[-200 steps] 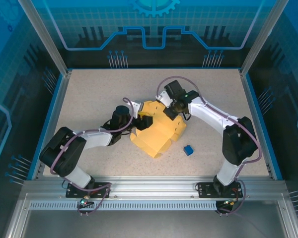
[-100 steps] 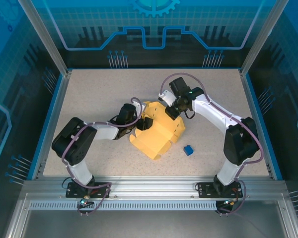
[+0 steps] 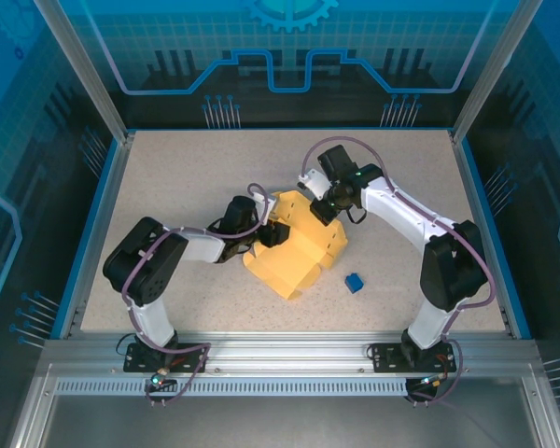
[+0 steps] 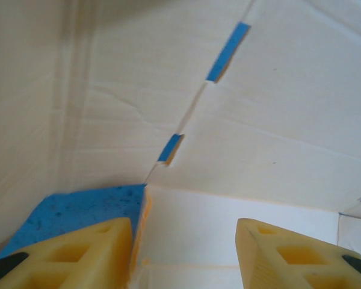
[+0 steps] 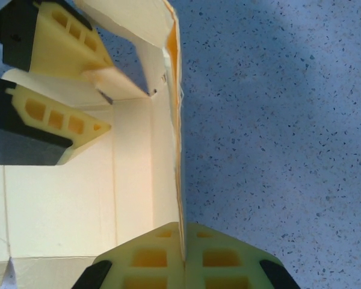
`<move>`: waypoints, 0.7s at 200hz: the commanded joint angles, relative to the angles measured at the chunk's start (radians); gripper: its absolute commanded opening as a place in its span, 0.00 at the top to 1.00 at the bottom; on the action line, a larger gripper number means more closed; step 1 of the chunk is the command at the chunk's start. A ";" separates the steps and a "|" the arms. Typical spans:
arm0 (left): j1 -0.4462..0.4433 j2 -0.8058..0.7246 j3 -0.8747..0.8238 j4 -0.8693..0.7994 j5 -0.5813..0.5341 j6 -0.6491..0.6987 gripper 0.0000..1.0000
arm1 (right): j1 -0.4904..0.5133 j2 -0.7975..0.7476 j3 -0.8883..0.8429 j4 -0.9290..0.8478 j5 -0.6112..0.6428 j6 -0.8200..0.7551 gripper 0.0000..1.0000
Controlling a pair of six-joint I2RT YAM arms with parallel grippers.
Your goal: Fold the paper box
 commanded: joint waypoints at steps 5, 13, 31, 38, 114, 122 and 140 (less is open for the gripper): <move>-0.002 -0.016 -0.028 0.091 0.092 -0.035 0.51 | -0.011 -0.004 0.029 -0.001 -0.025 0.024 0.99; -0.005 -0.009 -0.027 0.094 0.094 -0.038 0.50 | -0.011 -0.002 0.029 0.000 -0.030 0.025 1.00; -0.013 0.007 -0.025 0.106 0.092 -0.038 0.50 | -0.011 -0.003 0.026 0.004 -0.039 0.029 1.00; -0.017 0.015 -0.022 0.111 0.092 -0.038 0.50 | -0.011 -0.003 0.023 0.005 -0.041 0.029 1.00; -0.047 0.091 -0.035 0.202 0.088 -0.072 0.49 | -0.017 -0.002 0.003 0.019 -0.052 0.045 1.00; -0.048 0.080 -0.042 0.204 0.085 -0.069 0.49 | -0.017 -0.003 0.001 0.020 -0.048 0.045 1.00; -0.044 0.036 -0.058 0.200 0.076 -0.064 0.48 | -0.019 -0.011 -0.003 0.021 -0.036 0.039 1.00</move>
